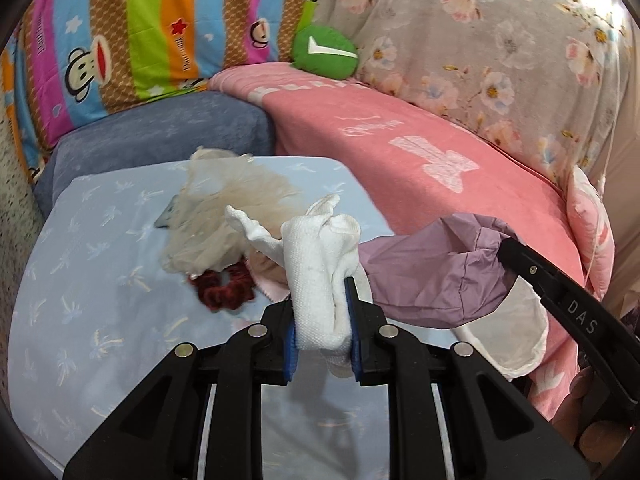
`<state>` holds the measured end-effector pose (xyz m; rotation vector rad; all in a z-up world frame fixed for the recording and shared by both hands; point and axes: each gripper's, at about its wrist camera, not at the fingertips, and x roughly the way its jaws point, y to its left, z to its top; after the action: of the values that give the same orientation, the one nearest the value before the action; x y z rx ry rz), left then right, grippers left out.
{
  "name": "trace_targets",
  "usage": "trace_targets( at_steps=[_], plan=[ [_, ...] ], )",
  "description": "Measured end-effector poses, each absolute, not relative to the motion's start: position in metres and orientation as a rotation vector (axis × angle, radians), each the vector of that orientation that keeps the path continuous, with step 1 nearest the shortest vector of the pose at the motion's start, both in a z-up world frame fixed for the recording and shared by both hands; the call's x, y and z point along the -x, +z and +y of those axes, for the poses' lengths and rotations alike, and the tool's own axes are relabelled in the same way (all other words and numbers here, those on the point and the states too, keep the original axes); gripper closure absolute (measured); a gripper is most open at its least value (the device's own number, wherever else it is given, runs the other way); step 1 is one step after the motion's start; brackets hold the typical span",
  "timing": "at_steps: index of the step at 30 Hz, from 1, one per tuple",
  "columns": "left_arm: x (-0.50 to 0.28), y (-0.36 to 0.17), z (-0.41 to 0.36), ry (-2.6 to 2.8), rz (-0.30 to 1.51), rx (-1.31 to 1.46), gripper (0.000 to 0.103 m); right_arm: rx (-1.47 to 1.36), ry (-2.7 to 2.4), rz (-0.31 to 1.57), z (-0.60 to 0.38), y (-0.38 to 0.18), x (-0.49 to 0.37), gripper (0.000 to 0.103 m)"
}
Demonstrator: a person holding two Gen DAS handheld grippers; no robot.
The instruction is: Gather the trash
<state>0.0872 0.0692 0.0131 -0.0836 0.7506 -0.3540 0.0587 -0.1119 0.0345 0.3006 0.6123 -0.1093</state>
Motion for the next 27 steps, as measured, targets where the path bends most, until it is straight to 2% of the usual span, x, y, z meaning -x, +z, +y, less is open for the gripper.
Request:
trace_targets(
  at_steps=[14, 27],
  plan=[
    [-0.069, 0.032, -0.011, -0.476, 0.709, -0.012, 0.084, -0.363, -0.248, 0.511, -0.208, 0.061, -0.010, 0.102],
    [-0.061, 0.030, -0.073, -0.575, 0.721, -0.088, 0.083, -0.408, -0.359, 0.474, -0.271, 0.058, 0.018, 0.102]
  ],
)
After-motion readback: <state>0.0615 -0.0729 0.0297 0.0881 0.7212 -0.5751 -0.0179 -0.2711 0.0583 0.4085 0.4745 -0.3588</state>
